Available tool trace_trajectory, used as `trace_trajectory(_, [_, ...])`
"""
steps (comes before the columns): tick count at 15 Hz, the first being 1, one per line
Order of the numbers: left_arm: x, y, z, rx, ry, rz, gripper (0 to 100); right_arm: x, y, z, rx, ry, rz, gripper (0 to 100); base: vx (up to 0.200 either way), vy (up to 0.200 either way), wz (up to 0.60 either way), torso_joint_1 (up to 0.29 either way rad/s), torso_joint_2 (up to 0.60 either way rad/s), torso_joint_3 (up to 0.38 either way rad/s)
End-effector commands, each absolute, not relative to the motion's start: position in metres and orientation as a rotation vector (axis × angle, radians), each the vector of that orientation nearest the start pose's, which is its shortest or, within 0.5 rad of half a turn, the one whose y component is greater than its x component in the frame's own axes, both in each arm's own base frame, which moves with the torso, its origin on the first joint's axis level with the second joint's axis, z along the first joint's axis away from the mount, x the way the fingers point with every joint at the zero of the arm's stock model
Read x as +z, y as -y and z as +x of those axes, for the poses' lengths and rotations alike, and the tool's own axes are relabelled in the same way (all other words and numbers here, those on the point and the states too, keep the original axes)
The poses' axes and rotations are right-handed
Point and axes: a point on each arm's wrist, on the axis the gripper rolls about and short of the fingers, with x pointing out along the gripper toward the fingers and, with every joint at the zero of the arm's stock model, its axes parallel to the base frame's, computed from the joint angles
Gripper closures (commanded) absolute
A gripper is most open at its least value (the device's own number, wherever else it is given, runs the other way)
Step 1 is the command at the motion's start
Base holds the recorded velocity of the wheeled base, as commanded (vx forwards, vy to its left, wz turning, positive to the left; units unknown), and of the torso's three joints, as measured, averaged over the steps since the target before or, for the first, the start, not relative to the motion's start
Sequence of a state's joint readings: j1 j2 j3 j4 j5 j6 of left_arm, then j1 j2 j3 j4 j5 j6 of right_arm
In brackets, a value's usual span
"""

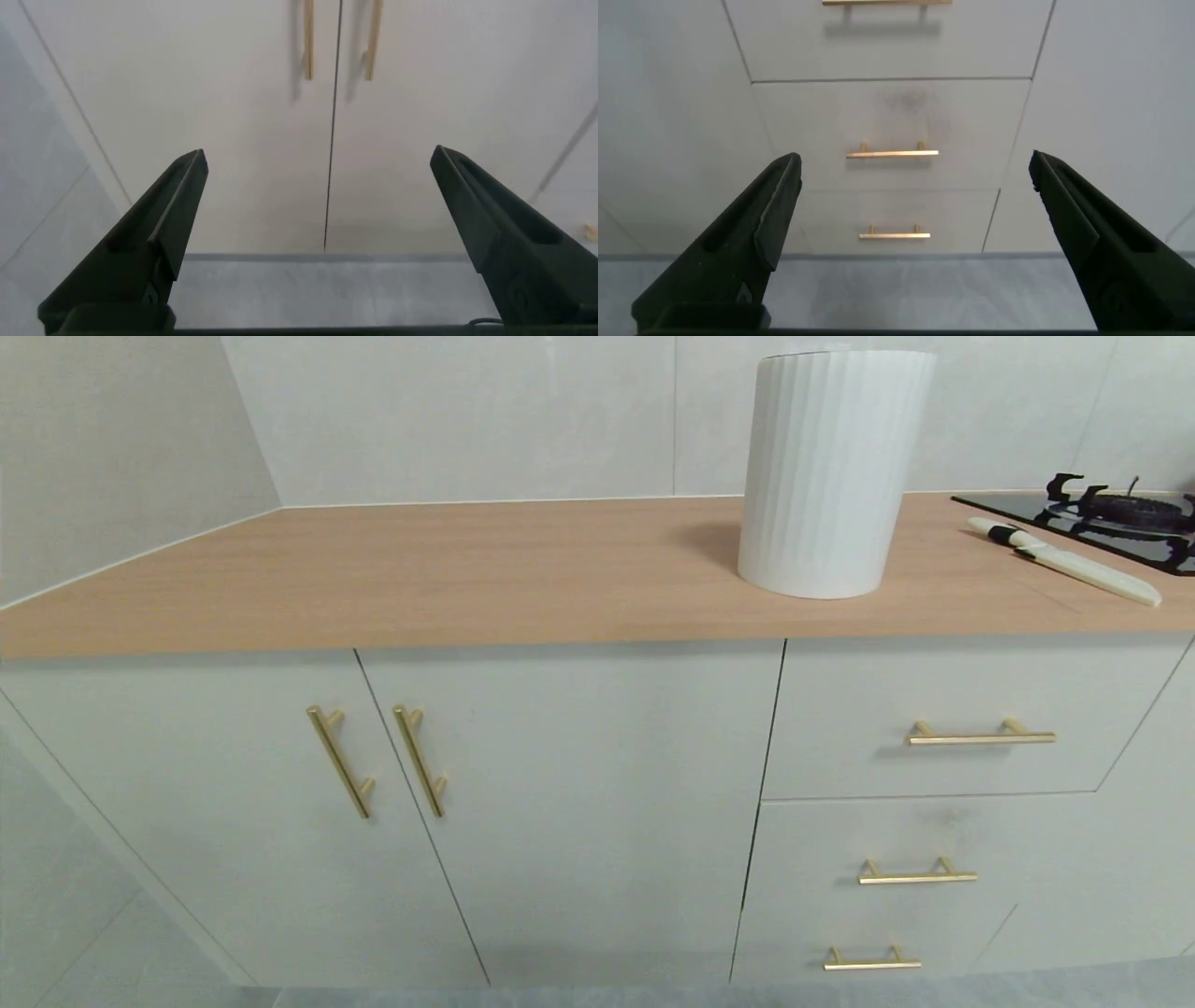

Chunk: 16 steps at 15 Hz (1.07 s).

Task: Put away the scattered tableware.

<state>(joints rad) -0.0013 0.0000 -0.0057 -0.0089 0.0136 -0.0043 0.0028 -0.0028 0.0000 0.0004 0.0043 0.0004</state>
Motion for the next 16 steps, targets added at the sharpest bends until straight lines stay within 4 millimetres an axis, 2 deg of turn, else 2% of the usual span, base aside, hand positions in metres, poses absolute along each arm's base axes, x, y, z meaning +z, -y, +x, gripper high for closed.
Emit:
trace_trajectory(1, [0.0781,-0.0003,-0.0233,0.012,0.015,-0.006,0,0.0753,0.0,-0.0228,0.008,-0.002,0.0,0,0.2,0.0,0.0,0.002,0.0,0.007])
trace_trajectory(3, [0.0781,-0.0004,-0.0233,0.014,0.015,-0.008,0,0.0755,0.0,-0.0228,0.008,0.0,0.0,0,0.2,0.0,0.0,0.0,0.0,0.0])
trace_trajectory(11, [0.0781,-0.0004,-0.0233,0.014,0.015,-0.009,0,0.0755,-0.0001,-0.0228,0.009,0.0,0.0,0,0.0,0.0,0.0,0.0,0.0,0.0])
trace_trajectory(16, [0.0781,-0.0004,-0.0233,0.014,0.015,-0.009,0,0.0753,0.0,-0.0228,0.008,-0.002,0.0,0,0.0,-0.2,0.0,0.003,0.0,0.0])
